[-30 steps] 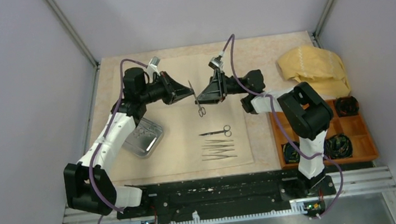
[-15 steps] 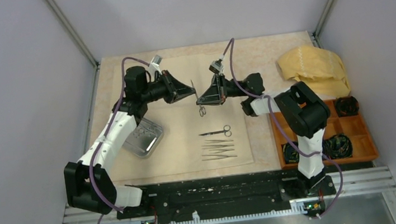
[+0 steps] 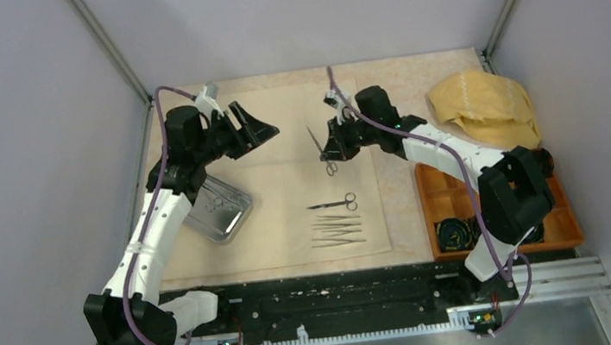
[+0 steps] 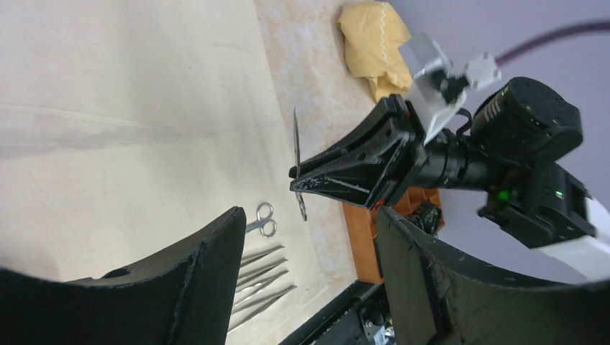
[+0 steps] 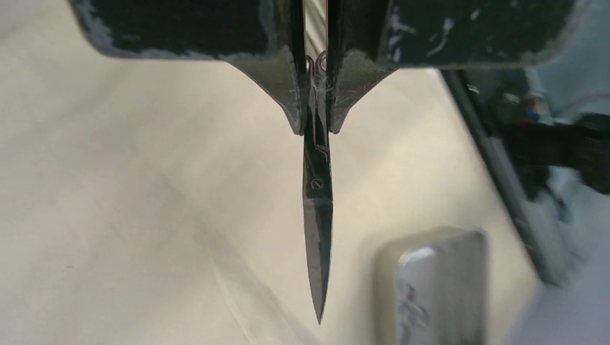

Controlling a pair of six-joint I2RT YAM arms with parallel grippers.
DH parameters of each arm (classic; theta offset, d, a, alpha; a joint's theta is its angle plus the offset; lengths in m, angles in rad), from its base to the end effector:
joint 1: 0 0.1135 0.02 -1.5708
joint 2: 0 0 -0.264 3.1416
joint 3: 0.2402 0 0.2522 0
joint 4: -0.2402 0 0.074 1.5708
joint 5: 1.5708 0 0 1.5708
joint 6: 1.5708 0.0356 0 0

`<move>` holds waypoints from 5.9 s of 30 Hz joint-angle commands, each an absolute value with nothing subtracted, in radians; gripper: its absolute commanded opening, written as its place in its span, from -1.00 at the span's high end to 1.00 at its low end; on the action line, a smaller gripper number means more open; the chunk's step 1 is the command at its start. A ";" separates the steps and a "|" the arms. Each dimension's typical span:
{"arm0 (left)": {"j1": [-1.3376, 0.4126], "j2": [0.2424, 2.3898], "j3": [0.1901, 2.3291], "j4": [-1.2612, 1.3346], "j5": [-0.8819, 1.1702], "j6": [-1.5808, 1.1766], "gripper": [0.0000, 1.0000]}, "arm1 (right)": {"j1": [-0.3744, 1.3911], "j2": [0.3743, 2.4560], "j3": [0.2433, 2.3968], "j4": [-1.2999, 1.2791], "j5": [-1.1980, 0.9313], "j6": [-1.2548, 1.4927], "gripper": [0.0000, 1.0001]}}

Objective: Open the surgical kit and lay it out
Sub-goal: Place the medical item in the surgical kit, then pick up the medical item from the container.

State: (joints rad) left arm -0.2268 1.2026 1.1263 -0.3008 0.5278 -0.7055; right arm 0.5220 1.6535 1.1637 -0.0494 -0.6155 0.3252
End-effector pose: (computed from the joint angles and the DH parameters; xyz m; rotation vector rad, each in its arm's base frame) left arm 0.2602 -0.0785 0.3624 -0.1192 2.0621 -1.1108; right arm 0.3145 0.2046 0.2614 -0.6048 2.1296 1.1391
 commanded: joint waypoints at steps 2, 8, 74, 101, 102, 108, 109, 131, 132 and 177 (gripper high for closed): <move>-0.216 1.159 1.156 -0.352 0.433 -0.640 -0.47 | 0.668 1.647 1.301 -0.576 -0.179 -0.406 1.00; -0.215 1.152 1.155 -0.341 0.441 -0.655 -0.48 | 0.793 1.732 1.346 -0.610 -0.059 -0.598 1.00; -0.152 1.272 1.232 -0.374 0.565 -0.602 -0.60 | 0.812 1.955 1.496 -0.587 0.027 -0.718 0.37; 0.101 1.420 1.030 -0.774 -0.175 -0.591 -0.19 | 0.606 1.175 0.917 -0.244 -0.173 -0.150 -0.22; 0.108 1.450 1.049 -0.764 -0.174 -0.575 -0.17 | 0.604 1.185 0.927 -0.244 -0.174 -0.150 -0.22; 0.147 1.643 1.187 -0.734 -0.131 -0.487 -0.03 | 0.603 1.218 0.970 -0.246 -0.179 -0.162 -0.21; 0.155 1.670 1.215 -0.739 -0.116 -0.473 -0.02 | 0.602 1.218 0.971 -0.248 -0.178 -0.165 -0.21; 0.170 1.907 1.308 -0.762 -0.166 -0.470 -0.49 | 0.587 1.228 0.968 -0.268 -0.182 -0.177 -0.19; 0.170 1.909 1.304 -0.771 -0.176 -0.470 -0.45 | 0.587 1.230 0.969 -0.268 -0.186 -0.176 -0.18; 0.169 1.847 1.207 -0.687 -0.109 -0.451 0.18 | 0.586 1.188 0.955 -0.290 -0.228 -0.146 -0.11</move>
State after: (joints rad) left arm 0.1642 1.8313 1.2358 -0.7486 -0.1238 -0.4328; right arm 0.5987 1.2247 0.9184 -0.2966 -0.2260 -0.1547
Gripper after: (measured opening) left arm 0.423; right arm 0.555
